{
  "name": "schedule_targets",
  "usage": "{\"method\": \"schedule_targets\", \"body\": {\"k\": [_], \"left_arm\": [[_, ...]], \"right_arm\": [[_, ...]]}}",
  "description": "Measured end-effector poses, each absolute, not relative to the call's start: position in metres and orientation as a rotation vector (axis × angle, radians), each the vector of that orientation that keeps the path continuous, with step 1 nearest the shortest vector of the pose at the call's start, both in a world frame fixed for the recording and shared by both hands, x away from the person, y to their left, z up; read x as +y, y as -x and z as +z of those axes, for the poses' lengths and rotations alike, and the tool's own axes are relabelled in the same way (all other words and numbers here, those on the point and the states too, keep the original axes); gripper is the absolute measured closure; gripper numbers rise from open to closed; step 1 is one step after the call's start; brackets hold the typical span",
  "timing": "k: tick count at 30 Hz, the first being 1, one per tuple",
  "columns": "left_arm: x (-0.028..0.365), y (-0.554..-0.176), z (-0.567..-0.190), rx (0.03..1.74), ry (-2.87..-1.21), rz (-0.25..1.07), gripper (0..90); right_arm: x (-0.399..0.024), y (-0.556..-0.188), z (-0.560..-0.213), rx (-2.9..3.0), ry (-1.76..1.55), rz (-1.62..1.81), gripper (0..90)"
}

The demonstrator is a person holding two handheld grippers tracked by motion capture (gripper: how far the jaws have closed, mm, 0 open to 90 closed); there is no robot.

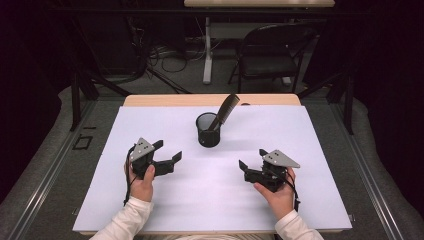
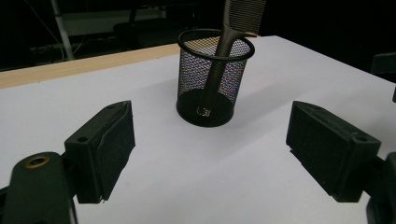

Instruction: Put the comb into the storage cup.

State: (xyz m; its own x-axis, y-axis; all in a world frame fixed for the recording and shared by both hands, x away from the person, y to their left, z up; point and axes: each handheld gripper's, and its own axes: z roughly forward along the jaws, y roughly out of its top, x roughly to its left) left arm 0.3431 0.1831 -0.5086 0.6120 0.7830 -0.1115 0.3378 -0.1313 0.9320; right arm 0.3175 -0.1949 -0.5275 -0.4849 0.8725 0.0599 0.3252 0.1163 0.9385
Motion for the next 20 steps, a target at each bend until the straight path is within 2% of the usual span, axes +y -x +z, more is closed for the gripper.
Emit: {"method": "schedule_targets", "body": {"k": [20], "left_arm": [[0.1831, -0.3431, -0.5086, 0.922, -1.726, 0.499, 15.8]], "right_arm": [[-0.1981, -0.3197, -0.53, 1.885, -1.183, 1.348, 14.9]]}}
